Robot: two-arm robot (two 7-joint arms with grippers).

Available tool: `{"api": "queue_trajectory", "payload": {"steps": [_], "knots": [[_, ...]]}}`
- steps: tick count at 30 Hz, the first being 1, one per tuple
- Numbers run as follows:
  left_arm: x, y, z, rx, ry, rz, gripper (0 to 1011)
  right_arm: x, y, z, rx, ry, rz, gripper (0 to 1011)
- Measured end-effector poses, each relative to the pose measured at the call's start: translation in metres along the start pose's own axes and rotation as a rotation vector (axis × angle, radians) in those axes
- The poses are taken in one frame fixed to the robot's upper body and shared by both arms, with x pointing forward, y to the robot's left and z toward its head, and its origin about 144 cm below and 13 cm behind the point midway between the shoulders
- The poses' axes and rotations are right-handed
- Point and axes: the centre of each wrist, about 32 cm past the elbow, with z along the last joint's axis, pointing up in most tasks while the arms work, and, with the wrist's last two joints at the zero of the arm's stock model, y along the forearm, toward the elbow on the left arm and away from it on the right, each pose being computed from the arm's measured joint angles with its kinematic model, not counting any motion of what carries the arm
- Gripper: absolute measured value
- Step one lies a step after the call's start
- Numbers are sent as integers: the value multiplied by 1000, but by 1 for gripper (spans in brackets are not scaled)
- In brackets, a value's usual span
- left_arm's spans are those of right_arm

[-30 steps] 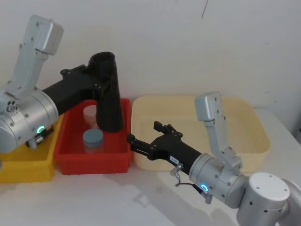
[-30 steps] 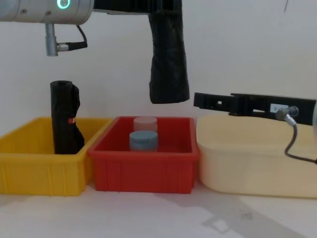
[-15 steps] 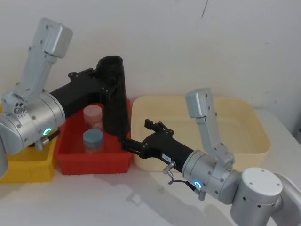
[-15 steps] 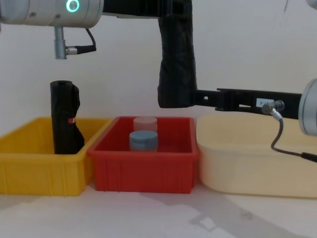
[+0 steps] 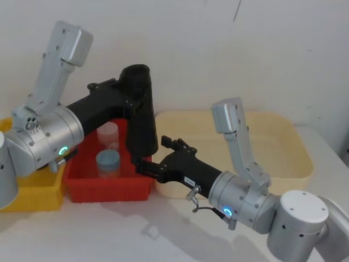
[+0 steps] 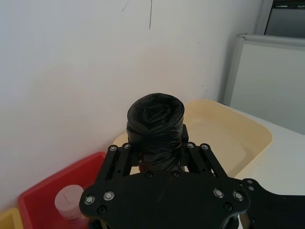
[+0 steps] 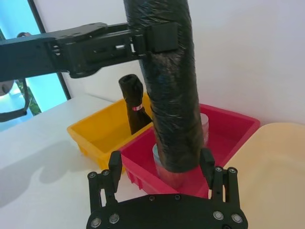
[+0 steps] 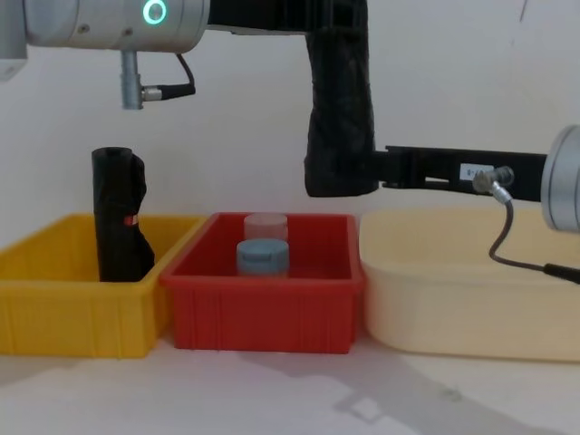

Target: Pick up the garbage bag with the one hand and transfer it to the other hand.

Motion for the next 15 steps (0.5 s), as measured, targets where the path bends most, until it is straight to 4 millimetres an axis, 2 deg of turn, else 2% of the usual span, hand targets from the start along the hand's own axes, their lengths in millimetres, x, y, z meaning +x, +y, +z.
{"api": "queue_trajectory", "payload": {"steps": [15], "knots": [[-3, -4, 3, -6, 33, -27, 431, -2, 4, 5, 1, -36, 0, 1000]]}}
